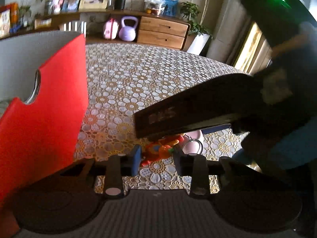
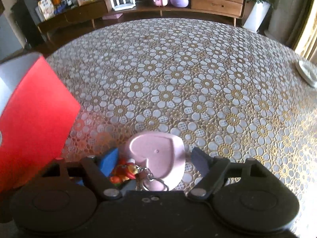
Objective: Organize rigid objects
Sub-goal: 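Grasp the orange figure with the left tool while the right tool grasps the pink heart toy, then carry the orange figure and pink heart toy with both tools over the red box, then open the left tool to drop the figure while the right tool releases the heart toy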
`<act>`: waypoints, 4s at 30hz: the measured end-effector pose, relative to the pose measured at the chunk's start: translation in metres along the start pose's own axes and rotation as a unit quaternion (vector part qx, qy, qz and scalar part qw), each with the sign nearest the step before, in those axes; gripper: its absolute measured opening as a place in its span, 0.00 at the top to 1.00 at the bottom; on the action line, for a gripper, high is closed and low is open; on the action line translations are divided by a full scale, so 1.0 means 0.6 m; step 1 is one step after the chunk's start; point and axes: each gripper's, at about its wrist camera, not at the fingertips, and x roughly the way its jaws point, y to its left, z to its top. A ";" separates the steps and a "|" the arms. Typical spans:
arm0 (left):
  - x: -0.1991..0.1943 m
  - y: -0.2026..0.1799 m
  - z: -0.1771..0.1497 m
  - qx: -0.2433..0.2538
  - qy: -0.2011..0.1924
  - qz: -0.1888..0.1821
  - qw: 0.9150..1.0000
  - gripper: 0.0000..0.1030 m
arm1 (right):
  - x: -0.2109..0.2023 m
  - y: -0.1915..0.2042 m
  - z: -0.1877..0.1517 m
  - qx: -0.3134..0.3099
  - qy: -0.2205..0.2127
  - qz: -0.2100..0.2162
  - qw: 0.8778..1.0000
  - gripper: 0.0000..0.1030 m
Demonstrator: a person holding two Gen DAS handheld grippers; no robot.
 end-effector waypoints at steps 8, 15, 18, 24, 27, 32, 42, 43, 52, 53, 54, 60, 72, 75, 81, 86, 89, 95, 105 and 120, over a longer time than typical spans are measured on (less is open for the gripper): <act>-0.001 -0.004 -0.003 0.012 -0.007 0.002 1.000 0.73 | 0.000 0.009 0.002 0.011 -0.004 0.001 1.000 0.36; -0.019 -0.006 -0.015 0.031 -0.016 0.009 0.999 0.75 | -0.016 -0.026 -0.006 0.055 -0.006 0.029 0.998 0.36; -0.029 -0.010 -0.021 0.037 -0.017 0.005 0.999 0.76 | -0.025 -0.044 -0.016 0.074 -0.005 0.037 0.997 0.36; -0.054 -0.017 -0.031 0.039 -0.022 0.001 0.999 0.76 | -0.060 -0.076 -0.042 0.097 -0.023 0.051 0.994 0.37; -0.068 -0.015 -0.032 0.030 -0.016 -0.004 0.999 0.76 | -0.093 -0.084 -0.053 0.093 -0.037 0.053 0.994 0.37; -0.106 -0.013 -0.023 0.023 -0.021 -0.010 0.999 0.75 | -0.153 -0.088 -0.069 0.073 -0.058 0.051 0.994 0.36; -0.214 0.012 0.024 0.007 -0.033 -0.013 0.999 0.75 | -0.260 -0.028 -0.080 0.017 -0.091 0.060 0.994 0.36; -0.226 0.017 0.032 0.007 -0.037 -0.011 0.999 0.75 | -0.270 -0.020 -0.079 0.011 -0.095 0.060 0.994 0.36; -0.306 0.087 0.086 0.008 -0.052 0.020 0.998 0.75 | -0.316 0.065 -0.071 -0.037 -0.116 0.074 0.990 0.36; -0.311 0.097 0.088 0.011 -0.053 0.028 0.998 0.75 | -0.318 0.076 -0.069 -0.043 -0.116 0.076 0.989 0.36; -0.318 0.106 0.086 0.010 -0.053 0.033 0.998 0.75 | -0.320 0.086 -0.067 -0.048 -0.117 0.078 0.989 0.36; -0.340 0.170 0.100 0.004 -0.045 0.057 0.997 0.75 | -0.314 0.156 -0.052 -0.082 -0.116 0.089 0.986 0.36; -0.301 0.330 0.127 0.003 -0.013 0.128 0.992 0.75 | -0.227 0.294 -0.024 -0.164 -0.099 0.086 0.978 0.36; -0.270 0.360 0.128 0.008 0.002 0.146 0.989 0.75 | -0.203 0.327 -0.027 -0.196 -0.097 0.072 0.973 0.36; -0.211 0.398 0.120 0.000 0.040 0.155 0.987 0.75 | -0.159 0.354 -0.031 -0.213 -0.078 0.048 0.973 0.36; -0.176 0.395 0.109 0.020 0.072 0.164 0.984 0.75 | -0.136 0.359 -0.034 -0.221 -0.065 0.029 0.973 0.36; -0.156 0.397 0.106 0.017 0.098 0.169 0.981 0.75 | -0.128 0.357 -0.035 -0.215 -0.059 0.025 0.975 0.36; -0.153 0.392 0.101 0.013 0.113 0.157 0.981 0.74 | -0.118 0.348 -0.038 -0.197 -0.048 0.022 0.979 0.35; -0.174 0.385 0.093 0.000 0.115 0.144 0.983 0.72 | -0.143 0.334 -0.052 -0.175 -0.067 0.041 0.981 0.26; -0.311 0.355 0.087 -0.002 0.011 0.139 0.990 0.30 | -0.248 0.276 -0.084 -0.104 -0.139 0.114 0.978 0.15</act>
